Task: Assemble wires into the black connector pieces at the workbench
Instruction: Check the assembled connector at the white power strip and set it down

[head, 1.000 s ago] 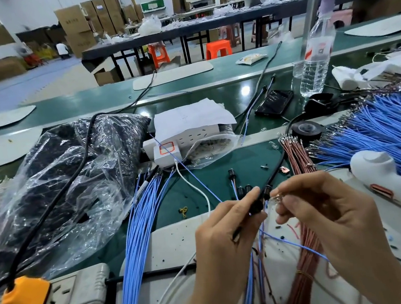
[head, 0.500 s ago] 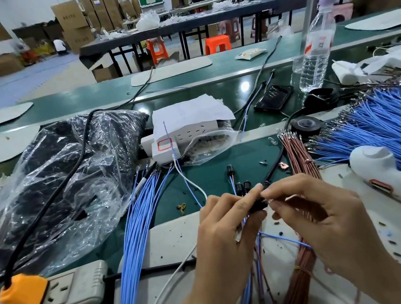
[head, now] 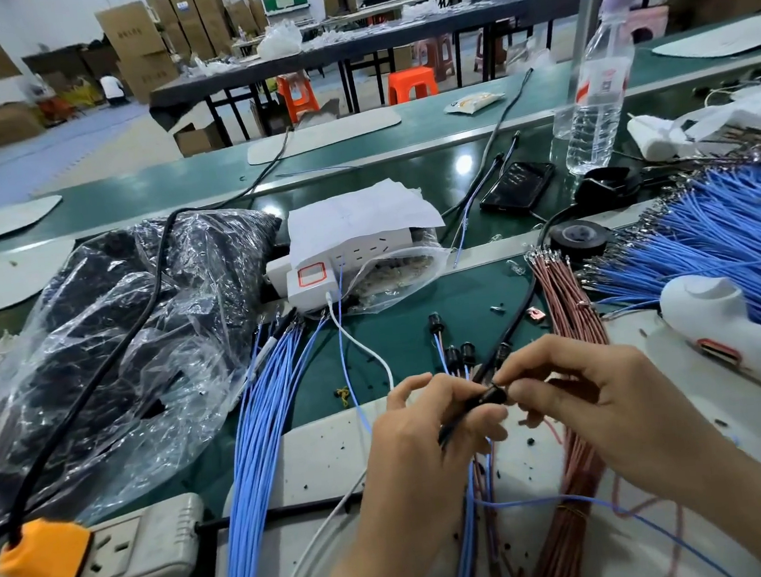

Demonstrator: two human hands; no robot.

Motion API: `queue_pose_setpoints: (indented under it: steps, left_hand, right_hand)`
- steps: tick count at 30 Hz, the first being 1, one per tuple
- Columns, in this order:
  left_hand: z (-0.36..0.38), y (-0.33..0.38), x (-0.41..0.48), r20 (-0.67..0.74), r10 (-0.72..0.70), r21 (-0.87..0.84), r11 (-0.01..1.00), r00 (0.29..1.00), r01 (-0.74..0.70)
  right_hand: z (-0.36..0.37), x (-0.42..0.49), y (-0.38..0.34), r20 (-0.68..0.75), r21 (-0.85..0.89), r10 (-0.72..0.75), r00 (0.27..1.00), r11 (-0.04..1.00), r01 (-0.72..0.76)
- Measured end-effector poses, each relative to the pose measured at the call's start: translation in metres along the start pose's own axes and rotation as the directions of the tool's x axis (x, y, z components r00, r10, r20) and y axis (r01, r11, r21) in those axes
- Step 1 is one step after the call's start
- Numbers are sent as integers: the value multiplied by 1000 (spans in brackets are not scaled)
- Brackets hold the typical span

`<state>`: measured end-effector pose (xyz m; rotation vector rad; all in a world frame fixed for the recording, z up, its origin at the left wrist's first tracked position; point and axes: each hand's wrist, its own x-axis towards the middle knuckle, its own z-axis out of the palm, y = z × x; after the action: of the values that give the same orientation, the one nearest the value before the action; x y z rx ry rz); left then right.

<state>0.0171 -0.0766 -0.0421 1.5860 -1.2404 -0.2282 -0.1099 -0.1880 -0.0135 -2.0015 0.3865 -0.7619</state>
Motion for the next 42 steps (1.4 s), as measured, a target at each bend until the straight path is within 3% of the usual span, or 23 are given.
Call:
queue_pose_setpoints:
  steps: [2,12,18,22,25,31,38,42]
  left_hand:
    - [-1,0,0,34,-21,-48,999,999,22]
    - [-6,6,1,165,-68,-332,936,984,120]
    - [-5,6,1,162,-61,-487,863,985,134]
    - [6,10,-4,142,-24,-486,869,990,91]
    - [9,12,-5,86,-15,-487,872,996,55]
    - [4,12,-5,115,93,-255,965,989,-61]
    - [0,8,-4,115,69,-216,975,991,-42]
    - [2,6,-4,130,70,-227,973,989,-39]
  right_hand:
    - [-4,2,2,91,149,69,994,985,-82]
    - [-5,3,11,163,320,99,982,936,-147]
    - [-3,3,10,214,463,145,966,856,-231]
    - [8,0,9,343,693,149,927,626,-357]
    - [8,0,9,350,785,150,925,492,-377]
    - [-1,3,9,410,751,273,870,440,-492]
    - [2,0,7,520,651,342,782,434,-623]
    - [0,1,7,579,621,271,769,464,-632]
